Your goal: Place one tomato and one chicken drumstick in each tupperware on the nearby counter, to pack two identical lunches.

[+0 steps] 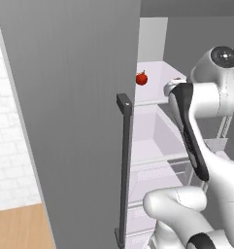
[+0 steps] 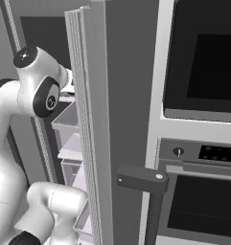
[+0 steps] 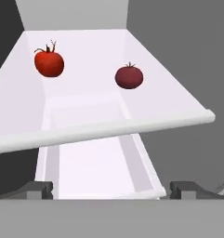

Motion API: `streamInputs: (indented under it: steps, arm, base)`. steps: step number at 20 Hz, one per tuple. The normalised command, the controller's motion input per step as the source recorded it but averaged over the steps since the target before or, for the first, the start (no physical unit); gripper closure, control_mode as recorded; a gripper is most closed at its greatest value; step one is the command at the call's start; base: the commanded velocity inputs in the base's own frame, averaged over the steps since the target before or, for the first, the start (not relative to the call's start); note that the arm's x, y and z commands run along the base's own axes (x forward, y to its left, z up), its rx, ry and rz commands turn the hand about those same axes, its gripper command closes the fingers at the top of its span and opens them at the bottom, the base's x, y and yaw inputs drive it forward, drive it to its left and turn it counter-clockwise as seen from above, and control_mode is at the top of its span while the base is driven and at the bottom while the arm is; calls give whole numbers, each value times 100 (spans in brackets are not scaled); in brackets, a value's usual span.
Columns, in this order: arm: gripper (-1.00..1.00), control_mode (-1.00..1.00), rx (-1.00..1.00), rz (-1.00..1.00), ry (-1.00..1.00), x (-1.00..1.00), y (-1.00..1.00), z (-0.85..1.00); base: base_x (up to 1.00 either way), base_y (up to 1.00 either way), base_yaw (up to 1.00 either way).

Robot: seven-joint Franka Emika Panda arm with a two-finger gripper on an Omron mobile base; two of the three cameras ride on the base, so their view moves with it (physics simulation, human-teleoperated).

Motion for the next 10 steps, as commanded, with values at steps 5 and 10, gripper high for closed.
streamInputs:
  steps: [5,10]
  arm:
    - [-100,-100,4,-3,0,89,-19,-3]
    - [-100,-100,4,-13,0,63,-29,-1]
  base:
    - [0,0,0]
    - [0,0,0]
